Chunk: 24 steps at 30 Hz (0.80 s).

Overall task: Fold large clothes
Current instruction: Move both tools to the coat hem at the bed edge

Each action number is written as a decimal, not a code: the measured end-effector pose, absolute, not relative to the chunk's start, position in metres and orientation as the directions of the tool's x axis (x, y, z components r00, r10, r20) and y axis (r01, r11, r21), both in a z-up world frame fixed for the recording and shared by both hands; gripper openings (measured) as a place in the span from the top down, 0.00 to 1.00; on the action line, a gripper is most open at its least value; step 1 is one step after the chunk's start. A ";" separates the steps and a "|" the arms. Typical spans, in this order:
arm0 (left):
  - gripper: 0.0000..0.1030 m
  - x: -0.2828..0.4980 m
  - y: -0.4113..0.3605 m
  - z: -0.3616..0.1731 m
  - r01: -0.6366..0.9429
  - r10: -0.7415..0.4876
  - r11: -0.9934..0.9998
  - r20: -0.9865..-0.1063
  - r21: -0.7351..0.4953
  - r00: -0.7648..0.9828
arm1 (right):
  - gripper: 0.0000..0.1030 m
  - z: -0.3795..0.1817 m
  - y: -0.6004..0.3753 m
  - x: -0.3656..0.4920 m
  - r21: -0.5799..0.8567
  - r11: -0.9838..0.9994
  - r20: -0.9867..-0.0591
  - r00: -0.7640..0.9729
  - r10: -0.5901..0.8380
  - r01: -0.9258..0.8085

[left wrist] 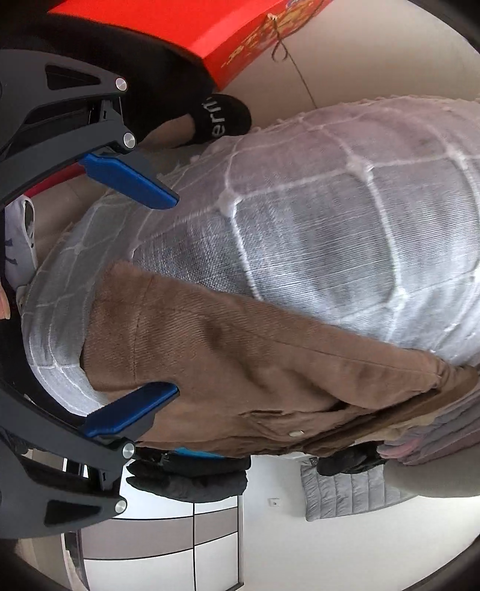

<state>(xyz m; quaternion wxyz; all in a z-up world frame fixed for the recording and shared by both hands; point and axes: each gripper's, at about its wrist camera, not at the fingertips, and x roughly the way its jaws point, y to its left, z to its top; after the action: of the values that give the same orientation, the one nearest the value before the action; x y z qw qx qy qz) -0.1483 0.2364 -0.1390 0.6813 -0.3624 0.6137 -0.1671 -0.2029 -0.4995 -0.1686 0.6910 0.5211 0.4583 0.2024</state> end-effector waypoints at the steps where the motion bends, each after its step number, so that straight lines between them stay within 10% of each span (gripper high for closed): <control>1: 0.12 -0.148 0.234 -0.142 -0.223 -0.684 0.669 -0.705 -0.709 0.188 | 0.07 -0.170 -0.499 -0.205 0.913 0.361 -0.408 0.496 0.766 0.192; 7: 0.18 -0.153 0.219 -0.138 -0.161 -0.666 0.688 -0.704 -0.707 0.246 | 0.07 -0.168 -0.487 -0.208 0.934 0.336 -0.353 0.476 0.806 0.124; 9: 0.31 -0.154 0.215 -0.134 -0.133 -0.634 0.723 -0.728 -0.678 0.260 | 0.22 -0.164 -0.484 -0.210 0.919 0.376 -0.385 0.475 0.791 0.120; 10: 0.37 -0.155 0.214 -0.132 -0.128 -0.626 0.730 -0.732 -0.672 0.269 | 0.51 -0.163 -0.483 -0.212 0.914 0.387 -0.395 0.475 0.787 0.119; 17: 0.69 -0.165 0.219 -0.118 -0.124 -0.607 0.727 -0.716 -0.676 0.344 | 0.74 -0.145 -0.484 -0.234 0.918 0.390 -0.368 0.526 0.767 0.073; 20: 0.69 -0.166 0.223 -0.115 -0.117 -0.626 0.706 -0.692 -0.699 0.359 | 0.61 -0.144 -0.496 -0.244 0.963 0.268 -0.246 0.550 0.798 0.042; 24: 0.55 -0.165 0.228 -0.122 -0.170 -0.656 0.663 -0.676 -0.729 0.337 | 0.43 -0.151 -0.494 -0.245 0.941 0.324 -0.328 0.474 0.817 0.094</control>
<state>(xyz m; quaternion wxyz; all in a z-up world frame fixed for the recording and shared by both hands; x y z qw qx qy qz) -0.1648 0.2277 -0.1223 0.7268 -0.3747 0.5509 -0.1669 -0.2455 -0.4938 -0.1511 0.6847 0.5181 0.4395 0.2639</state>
